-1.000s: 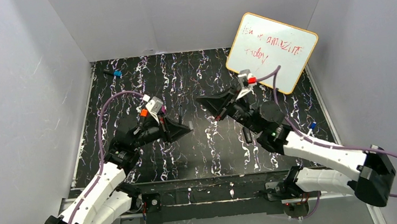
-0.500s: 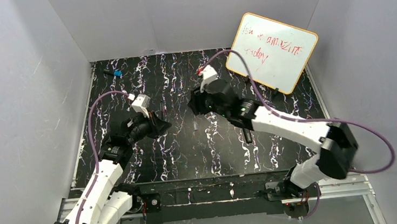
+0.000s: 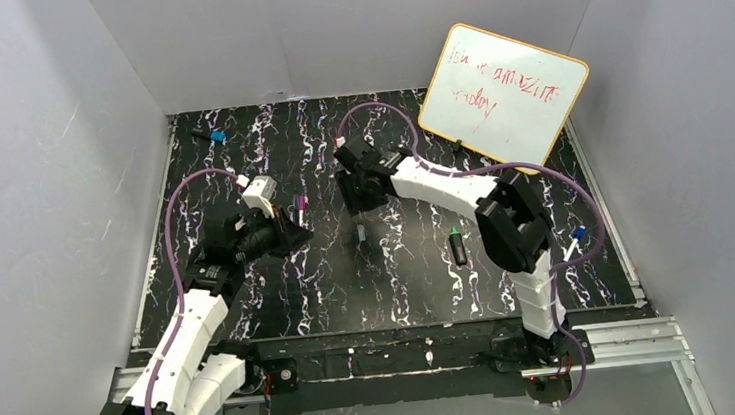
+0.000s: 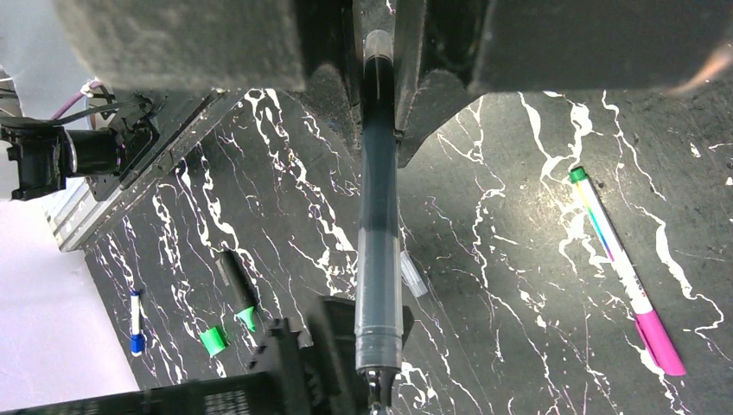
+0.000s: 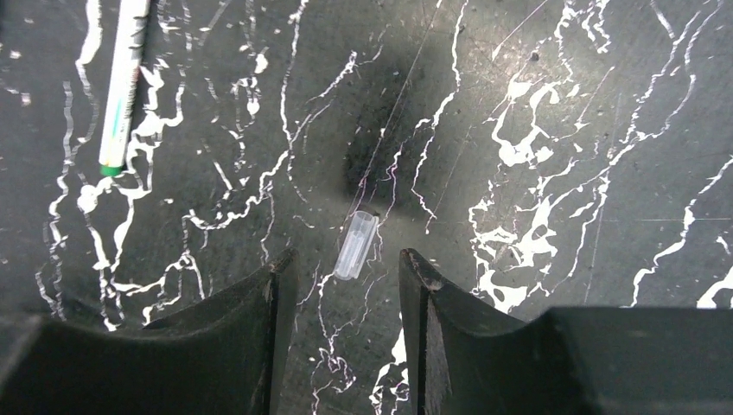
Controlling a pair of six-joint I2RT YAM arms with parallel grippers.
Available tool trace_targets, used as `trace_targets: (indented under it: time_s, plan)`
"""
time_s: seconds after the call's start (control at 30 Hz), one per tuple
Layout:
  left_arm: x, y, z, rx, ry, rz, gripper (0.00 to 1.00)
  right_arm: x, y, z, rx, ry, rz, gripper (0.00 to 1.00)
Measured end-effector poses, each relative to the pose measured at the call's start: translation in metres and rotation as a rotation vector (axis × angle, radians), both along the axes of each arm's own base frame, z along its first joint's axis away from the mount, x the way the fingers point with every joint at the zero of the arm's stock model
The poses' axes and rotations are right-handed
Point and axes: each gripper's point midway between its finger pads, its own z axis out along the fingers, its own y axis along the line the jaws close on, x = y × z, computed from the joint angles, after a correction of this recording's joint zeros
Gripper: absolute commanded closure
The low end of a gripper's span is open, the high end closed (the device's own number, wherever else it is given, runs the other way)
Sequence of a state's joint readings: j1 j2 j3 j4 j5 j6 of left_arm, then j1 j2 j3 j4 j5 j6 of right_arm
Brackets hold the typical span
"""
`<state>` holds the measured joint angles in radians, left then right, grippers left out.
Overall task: Insert the pens into the pen caps
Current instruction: Pick up the pen cap from the center of the board.
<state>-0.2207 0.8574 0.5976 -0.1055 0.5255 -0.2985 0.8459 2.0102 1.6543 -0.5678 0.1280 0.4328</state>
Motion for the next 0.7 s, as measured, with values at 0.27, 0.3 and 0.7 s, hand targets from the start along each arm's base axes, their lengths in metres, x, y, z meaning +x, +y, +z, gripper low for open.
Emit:
trace_targets:
  time_s: [0.27, 0.3, 0.7]
  plan:
    - [-0.001, -0.001, 0.000, -0.003, 0.000, -0.010, 1.00, -0.008, -0.006, -0.046, -0.121, 0.133, -0.018, 0.49]
    - [-0.001, -0.001, 0.000, -0.002, 0.000, -0.010, 1.00, -0.012, -0.008, -0.048, -0.131, 0.149, -0.020, 0.50]
    - [-0.002, -0.003, 0.000, -0.006, 0.003, -0.025, 1.00, -0.022, -0.014, -0.058, -0.145, 0.191, -0.011, 0.59]
